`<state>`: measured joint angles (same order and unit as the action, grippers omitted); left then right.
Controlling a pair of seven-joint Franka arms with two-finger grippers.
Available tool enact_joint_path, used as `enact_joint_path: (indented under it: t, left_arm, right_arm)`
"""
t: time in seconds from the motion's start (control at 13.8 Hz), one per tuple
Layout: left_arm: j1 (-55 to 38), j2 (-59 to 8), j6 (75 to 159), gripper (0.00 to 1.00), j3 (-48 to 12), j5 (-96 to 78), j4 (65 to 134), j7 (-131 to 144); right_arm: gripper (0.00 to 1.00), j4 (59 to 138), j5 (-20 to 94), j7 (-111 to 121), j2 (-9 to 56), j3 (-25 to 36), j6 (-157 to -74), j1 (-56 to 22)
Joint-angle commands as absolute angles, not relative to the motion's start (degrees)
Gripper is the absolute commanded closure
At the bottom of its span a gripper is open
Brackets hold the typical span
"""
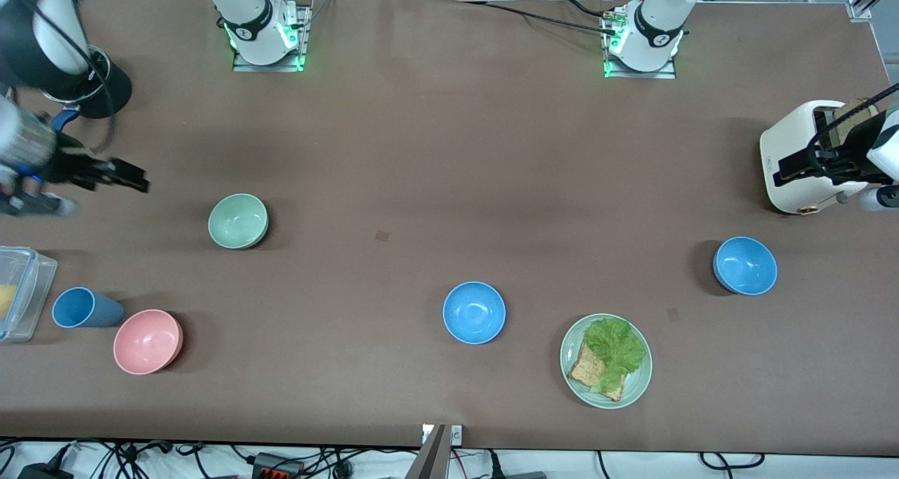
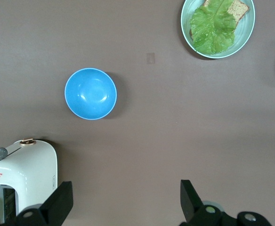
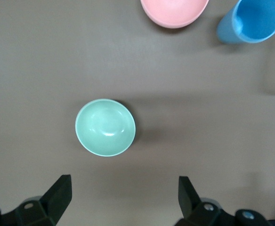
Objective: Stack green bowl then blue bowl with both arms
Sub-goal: 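Move the right gripper over the pale green bowl, then lower the right gripper and grasp the green bowl's rim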
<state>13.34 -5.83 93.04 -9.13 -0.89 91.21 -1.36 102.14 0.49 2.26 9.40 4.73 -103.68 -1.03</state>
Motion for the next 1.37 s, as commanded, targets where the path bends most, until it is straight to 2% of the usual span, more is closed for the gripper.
enact_joint_path:
  t: [0.0, 0.29, 0.58, 0.65, 0.72, 0.87, 0.94, 1.01, 1.3]
  left_arm:
    - [13.8, -6.7, 92.2, 0.0, -9.3, -0.1, 90.5, -1.7]
    - [13.8, -7.5, 90.7, 0.0, -9.2, 0.0, 90.4, -1.4]
    - [14.1, -8.3, 90.6, 0.0, -9.0, 0.0, 90.4, -1.7]
    - [14.2, -8.4, 90.5, 0.0, -8.9, 0.3, 90.4, -1.7]
    - [14.2, -8.5, 90.5, 0.0, -8.8, 0.4, 90.4, -1.7]
    - [14.4, -9.5, 90.7, 0.0, -8.7, 0.6, 90.3, -1.6]
    - [15.0, -10.4, 91.0, 0.0, -8.6, 0.7, 90.3, -1.8]
    - [15.9, -11.4, 91.3, 0.0, -8.6, 1.8, 90.2, -1.8]
    - [20.3, -18.2, 100.8, 0.0, -8.7, 5.5, 91.3, -5.3]
  right_arm:
    - [0.0, 101.6, -0.5, 1.5, 17.0, 4.9, -104.9, -1.5]
    - [0.0, 101.6, -0.4, 1.5, 26.1, 4.8, -107.3, -1.4]
    - [0.0, 101.6, -0.4, 1.5, 32.2, 4.8, -112.6, -1.4]
    - [0.07, 101.6, -0.4, 1.5, 32.8, 4.8, -113.3, -1.4]
    - [0.22, 101.6, -0.1, 1.5, 33.2, 4.7, -113.4, -1.4]
    - [0.69, 101.6, 0.2, 1.5, 33.6, 4.7, -113.4, -1.5]
    - [0.88, 101.6, 0.3, 1.8, 33.6, 4.7, -112.9, -2.1]
    - [1.0, 101.6, 0.3, 2.4, 33.6, 4.7, -112.6, -2.6]
    - [1.0, 101.2, 0.3, 3.3, 33.4, 3.5, -112.6, -3.4]
